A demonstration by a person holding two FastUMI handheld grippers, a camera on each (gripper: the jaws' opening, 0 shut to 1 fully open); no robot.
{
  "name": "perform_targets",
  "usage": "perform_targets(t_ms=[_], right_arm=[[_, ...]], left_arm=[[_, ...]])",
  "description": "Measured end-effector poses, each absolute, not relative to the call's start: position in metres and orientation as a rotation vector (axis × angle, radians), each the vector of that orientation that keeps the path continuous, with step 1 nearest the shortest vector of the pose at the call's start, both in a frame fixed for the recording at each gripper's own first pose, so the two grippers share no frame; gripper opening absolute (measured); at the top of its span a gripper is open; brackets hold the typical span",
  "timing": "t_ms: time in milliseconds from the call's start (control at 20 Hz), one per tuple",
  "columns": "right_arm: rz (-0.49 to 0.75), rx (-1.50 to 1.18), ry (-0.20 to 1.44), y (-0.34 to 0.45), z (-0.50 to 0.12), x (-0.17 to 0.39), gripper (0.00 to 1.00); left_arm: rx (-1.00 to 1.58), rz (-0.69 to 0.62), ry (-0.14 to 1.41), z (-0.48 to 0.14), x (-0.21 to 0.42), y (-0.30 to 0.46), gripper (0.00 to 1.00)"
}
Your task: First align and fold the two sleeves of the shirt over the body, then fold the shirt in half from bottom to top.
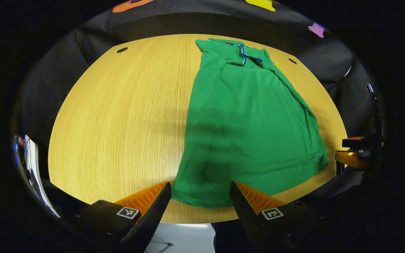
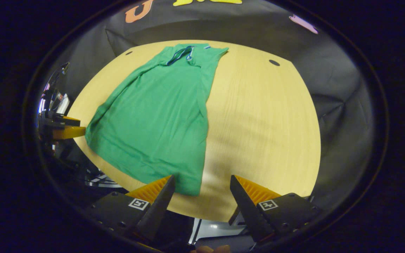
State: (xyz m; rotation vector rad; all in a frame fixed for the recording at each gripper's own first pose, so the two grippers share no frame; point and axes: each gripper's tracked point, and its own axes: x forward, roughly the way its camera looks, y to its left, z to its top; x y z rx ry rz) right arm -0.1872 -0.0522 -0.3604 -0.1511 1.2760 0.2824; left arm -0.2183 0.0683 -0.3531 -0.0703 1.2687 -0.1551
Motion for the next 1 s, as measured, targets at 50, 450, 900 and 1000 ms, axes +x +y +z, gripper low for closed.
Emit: perform_targets(t_ms=[50, 450, 900, 1000], right_arm=[[0.291, -0.156, 1.285, -0.049, -0.364, -0.187, 0.97], [0.308, -0.179, 1.37, -0.03, -0.391, -0.197, 0.97], [0.253, -0.166, 1.437, -0.03, -0.404, -0.204, 0.82], [0.233, -0.139, 1.464, -0.03, -0.404, -0.204, 0.65]], left_arm=[[-0.075, -0.148, 1.275, -0.358, -0.218, 0.069, 1.0], [-0.035, -0.125, 1.345, -0.378, -0.23, 0.077, 1.0], [-0.017, -0.082, 1.386, -0.387, -0.231, 0.079, 1.0], [-0.024, -0.077, 1.389, -0.387, -0.233, 0.079, 1.0]])
